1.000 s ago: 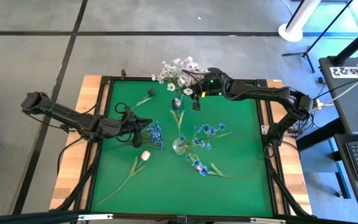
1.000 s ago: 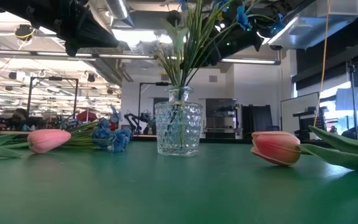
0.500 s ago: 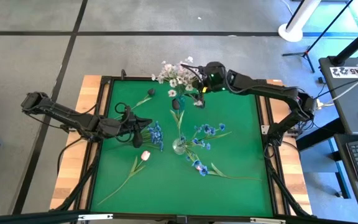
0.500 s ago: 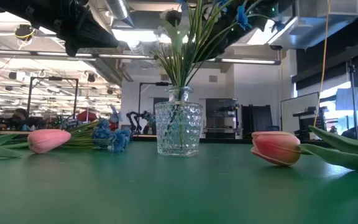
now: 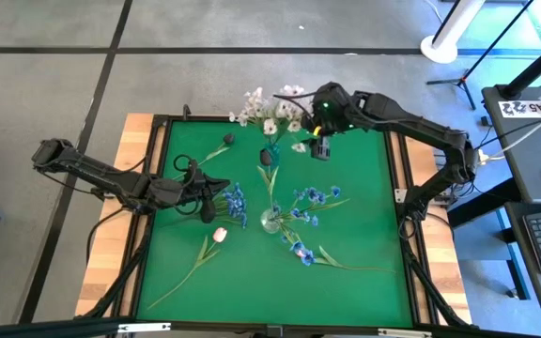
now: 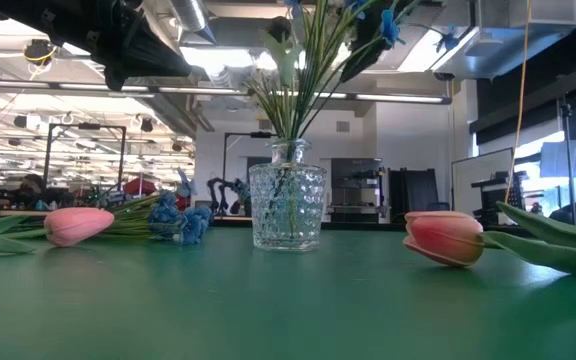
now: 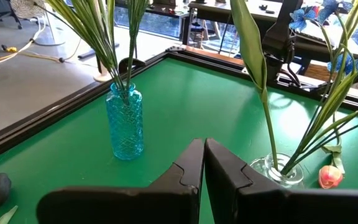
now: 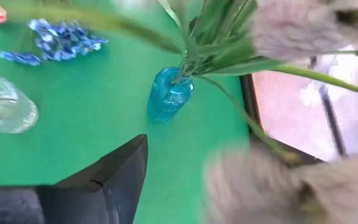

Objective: Sort flowers into vase by color
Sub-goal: Put the right pink tulip into the blue vase

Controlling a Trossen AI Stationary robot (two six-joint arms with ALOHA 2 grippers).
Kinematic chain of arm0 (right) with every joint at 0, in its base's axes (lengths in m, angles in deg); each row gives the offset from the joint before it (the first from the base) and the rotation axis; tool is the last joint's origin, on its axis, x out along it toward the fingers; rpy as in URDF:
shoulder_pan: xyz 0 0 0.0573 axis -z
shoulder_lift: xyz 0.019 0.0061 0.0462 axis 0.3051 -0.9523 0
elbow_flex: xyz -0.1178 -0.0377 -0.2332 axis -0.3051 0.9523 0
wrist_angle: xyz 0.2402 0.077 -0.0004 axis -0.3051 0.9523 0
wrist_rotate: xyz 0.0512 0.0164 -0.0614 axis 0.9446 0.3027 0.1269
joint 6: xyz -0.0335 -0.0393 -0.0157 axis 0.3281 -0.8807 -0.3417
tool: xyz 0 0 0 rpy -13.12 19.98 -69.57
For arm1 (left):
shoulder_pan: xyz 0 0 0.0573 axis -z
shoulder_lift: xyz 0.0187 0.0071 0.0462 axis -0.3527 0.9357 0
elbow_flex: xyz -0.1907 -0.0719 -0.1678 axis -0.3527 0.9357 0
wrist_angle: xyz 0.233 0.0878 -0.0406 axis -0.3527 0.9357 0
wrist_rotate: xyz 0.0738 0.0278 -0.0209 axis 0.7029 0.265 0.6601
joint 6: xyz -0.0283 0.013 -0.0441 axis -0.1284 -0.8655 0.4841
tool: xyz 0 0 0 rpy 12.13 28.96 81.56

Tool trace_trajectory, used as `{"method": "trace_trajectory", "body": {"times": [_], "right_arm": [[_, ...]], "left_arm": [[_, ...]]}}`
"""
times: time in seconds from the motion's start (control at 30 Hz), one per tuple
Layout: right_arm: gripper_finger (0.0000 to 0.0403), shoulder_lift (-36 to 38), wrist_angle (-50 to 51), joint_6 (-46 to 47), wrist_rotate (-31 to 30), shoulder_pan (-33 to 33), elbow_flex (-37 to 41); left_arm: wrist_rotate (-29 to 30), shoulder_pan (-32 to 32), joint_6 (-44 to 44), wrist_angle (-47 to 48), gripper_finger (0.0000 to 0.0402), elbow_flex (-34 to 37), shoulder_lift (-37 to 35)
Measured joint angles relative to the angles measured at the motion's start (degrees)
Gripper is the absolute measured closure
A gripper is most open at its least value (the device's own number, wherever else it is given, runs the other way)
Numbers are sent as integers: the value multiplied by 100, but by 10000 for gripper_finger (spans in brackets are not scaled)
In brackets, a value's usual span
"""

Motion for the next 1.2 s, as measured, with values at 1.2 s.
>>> {"method": "trace_trajectory", "body": {"times": [1.2], "right_arm": [[121,-683,319,-130,-753,15,165]], "left_arm": [[-131,0,107,-1,390,0,0]]}}
